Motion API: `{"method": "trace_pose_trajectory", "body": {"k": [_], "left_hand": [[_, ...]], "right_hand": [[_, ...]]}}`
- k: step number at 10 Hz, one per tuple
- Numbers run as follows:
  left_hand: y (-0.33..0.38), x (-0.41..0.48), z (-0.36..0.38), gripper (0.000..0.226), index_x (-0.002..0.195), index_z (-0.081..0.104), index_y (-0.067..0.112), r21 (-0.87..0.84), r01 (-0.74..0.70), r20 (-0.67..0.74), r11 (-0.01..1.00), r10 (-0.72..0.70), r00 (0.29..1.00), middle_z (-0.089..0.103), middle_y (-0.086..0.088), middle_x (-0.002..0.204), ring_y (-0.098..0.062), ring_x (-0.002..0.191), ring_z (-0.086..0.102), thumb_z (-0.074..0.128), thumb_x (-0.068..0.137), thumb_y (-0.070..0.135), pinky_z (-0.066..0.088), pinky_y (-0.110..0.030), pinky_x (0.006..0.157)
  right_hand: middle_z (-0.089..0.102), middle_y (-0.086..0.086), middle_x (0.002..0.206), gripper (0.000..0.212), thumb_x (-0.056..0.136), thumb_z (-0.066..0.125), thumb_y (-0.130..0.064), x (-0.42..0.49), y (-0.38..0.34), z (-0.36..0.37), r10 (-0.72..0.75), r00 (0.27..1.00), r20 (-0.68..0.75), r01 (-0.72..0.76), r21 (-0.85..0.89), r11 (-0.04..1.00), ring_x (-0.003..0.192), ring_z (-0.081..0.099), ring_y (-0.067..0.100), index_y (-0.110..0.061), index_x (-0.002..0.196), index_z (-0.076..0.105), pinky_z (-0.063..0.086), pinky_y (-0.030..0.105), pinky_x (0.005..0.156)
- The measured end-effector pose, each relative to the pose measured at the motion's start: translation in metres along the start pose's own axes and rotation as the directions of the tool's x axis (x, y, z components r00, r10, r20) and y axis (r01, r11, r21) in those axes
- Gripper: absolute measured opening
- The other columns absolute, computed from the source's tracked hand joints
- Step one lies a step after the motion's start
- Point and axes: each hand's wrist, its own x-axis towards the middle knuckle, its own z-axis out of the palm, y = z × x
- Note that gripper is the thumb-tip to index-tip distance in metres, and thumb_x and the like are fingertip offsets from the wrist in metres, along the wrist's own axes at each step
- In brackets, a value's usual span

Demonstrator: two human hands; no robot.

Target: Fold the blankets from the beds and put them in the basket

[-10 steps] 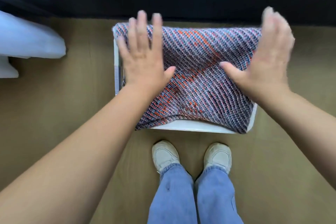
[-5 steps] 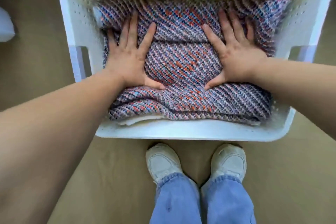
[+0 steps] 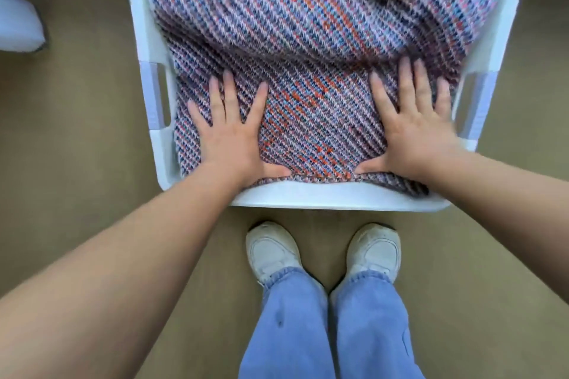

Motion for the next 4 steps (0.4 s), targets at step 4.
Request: {"method": "trace_pose_trajectory", "body": {"k": [4], "left_hand": [[0.011,-0.030,-0.062,0.119,0.144,-0.020,0.026,-0.022,-0.005,0.264,1.000,0.011,0.965,-0.021,-0.018,0.153,-0.036,0.141,-0.016,0.059,0.067,0.072,0.001,-0.059,0.110]], "right_hand": [[-0.012,0.020,0.155,0.114,0.073,0.061,-0.064,-0.037,-0.017,-0.036,0.002,0.999,0.040,-0.001,-0.023,1.000,0.143,-0.010,0.033,-0.019,0.146,-0.014,-0.001,0.048,0.115]]}}
